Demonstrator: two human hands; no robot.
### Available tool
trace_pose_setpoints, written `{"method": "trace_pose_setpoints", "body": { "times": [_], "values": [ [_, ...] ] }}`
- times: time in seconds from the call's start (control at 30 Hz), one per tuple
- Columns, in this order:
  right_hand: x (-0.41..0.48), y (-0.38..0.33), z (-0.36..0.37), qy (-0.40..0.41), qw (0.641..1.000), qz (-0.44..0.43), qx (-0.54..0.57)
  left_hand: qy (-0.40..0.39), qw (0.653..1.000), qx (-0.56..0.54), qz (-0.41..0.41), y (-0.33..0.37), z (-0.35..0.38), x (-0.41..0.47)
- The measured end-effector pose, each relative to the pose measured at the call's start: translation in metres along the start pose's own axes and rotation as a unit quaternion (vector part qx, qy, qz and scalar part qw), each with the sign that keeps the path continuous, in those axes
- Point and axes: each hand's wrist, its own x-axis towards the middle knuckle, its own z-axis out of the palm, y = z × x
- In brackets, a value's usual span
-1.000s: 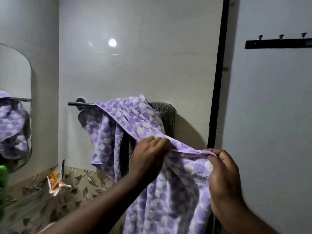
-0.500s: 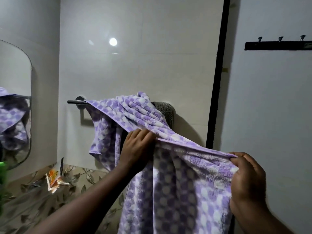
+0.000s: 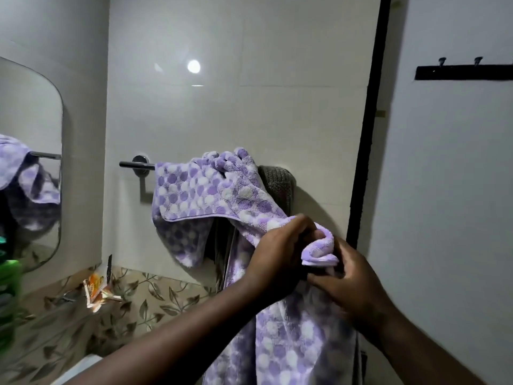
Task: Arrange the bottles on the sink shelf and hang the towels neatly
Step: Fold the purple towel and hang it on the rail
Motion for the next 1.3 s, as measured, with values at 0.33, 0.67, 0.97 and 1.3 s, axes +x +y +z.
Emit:
{"method": "trace_pose_setpoints", "body": {
  "times": [0.33, 0.67, 0.97, 1.3],
  "values": [
    [0.010, 0.033, -0.017, 0.292, 0.943, 0.075, 0.139, -0.029, 0.925, 0.327, 0.191, -0.028, -0.029, 0.007],
    [-0.006, 0.007, -0.007, 0.024, 0.981, -0.036, -0.190, -0.032, 0.950, 0.282, 0.130, -0.016, -0.027, -0.006],
    [0.003, 0.024, -0.015, 0.123, 0.981, -0.055, -0.136, -0.029, 0.973, 0.198, 0.113, 0.009, -0.005, -0.013],
    [0.010, 0.029, -0.062, 0.332, 0.940, 0.034, -0.076, -0.038, 0.953, 0.301, -0.016, -0.034, -0.025, -0.041]
  ]
}}
